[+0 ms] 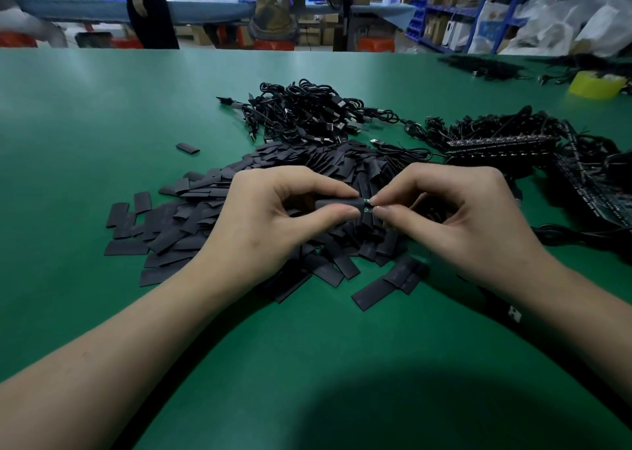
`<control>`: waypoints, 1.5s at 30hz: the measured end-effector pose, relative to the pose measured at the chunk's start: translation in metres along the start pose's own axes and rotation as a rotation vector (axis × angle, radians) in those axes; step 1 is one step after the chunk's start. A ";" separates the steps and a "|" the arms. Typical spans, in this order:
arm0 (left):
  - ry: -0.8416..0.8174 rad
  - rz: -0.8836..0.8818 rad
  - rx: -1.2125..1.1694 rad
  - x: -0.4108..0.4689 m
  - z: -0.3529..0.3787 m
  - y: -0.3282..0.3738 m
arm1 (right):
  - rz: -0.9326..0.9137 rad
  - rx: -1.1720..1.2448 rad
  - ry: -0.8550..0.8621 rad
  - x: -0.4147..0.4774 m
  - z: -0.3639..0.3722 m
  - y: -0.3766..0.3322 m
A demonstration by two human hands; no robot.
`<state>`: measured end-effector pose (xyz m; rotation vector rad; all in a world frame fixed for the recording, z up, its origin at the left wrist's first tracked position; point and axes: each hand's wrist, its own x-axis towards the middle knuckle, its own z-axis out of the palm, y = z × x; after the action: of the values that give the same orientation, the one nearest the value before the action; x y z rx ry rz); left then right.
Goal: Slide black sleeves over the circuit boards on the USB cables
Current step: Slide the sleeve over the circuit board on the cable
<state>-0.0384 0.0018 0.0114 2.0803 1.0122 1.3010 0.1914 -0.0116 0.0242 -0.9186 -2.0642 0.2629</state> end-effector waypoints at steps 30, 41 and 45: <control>0.043 0.128 0.096 0.002 0.003 0.002 | 0.493 0.802 -0.253 0.003 0.004 -0.001; 0.234 -0.019 -0.043 -0.003 0.012 0.004 | 0.457 0.793 -0.119 0.001 0.015 -0.003; 0.198 -0.039 -0.065 -0.002 0.012 0.007 | 0.451 0.760 -0.088 0.000 0.019 -0.002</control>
<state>-0.0263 -0.0044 0.0102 1.9029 1.0729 1.5219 0.1758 -0.0111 0.0134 -0.8677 -1.5851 1.2443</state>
